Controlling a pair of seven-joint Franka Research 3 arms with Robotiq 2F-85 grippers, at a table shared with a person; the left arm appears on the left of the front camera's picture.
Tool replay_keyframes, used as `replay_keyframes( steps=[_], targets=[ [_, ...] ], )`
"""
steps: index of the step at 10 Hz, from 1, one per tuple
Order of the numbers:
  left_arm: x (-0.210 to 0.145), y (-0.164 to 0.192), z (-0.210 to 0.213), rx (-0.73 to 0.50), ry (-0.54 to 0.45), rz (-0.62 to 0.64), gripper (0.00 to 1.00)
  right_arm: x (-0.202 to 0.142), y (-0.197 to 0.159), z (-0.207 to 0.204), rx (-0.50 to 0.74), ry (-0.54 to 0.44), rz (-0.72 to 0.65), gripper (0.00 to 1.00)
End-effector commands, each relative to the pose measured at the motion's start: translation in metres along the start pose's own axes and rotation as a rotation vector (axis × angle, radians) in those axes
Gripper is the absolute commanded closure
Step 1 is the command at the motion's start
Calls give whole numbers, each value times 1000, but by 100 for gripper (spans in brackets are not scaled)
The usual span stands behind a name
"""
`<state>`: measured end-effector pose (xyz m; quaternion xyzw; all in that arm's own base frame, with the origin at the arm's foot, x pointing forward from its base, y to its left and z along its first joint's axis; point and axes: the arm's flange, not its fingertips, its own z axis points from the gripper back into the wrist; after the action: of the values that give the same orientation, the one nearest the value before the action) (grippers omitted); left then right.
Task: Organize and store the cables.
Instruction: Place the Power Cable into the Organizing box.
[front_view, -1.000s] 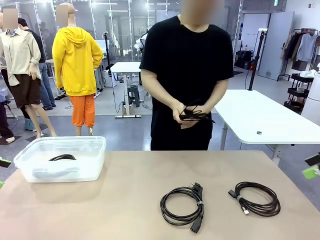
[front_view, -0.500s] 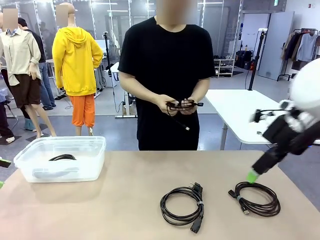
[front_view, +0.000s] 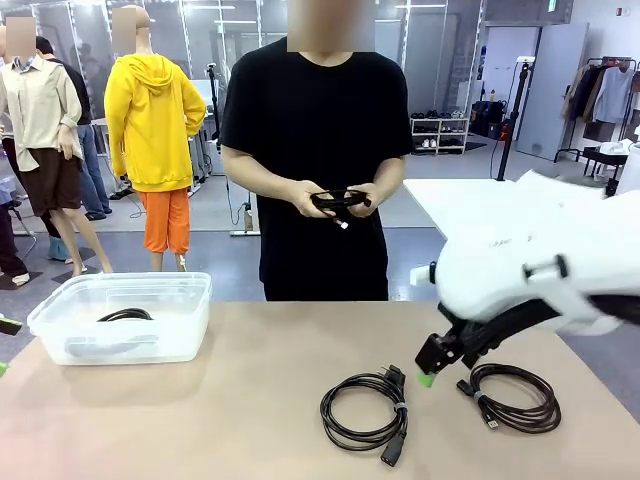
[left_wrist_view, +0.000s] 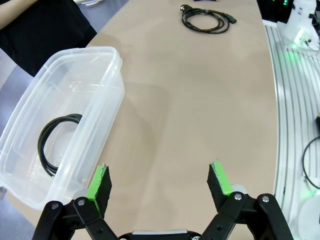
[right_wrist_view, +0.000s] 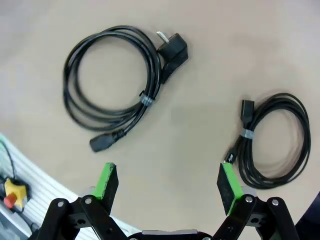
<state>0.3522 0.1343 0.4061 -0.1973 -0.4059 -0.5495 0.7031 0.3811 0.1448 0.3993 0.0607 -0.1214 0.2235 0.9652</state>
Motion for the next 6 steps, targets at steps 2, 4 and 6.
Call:
replay_keyframes(
  steps=[2,4,6],
  targets=[
    [2,-2,-1,21,-11,17,2,0,0,0,0,0,0,0],
    [2,-2,-1,21,-11,17,2,0,0,0,0,0,0,0],
    [2,-2,-1,21,-11,17,2,0,0,0,0,0,0,0]
  ],
)
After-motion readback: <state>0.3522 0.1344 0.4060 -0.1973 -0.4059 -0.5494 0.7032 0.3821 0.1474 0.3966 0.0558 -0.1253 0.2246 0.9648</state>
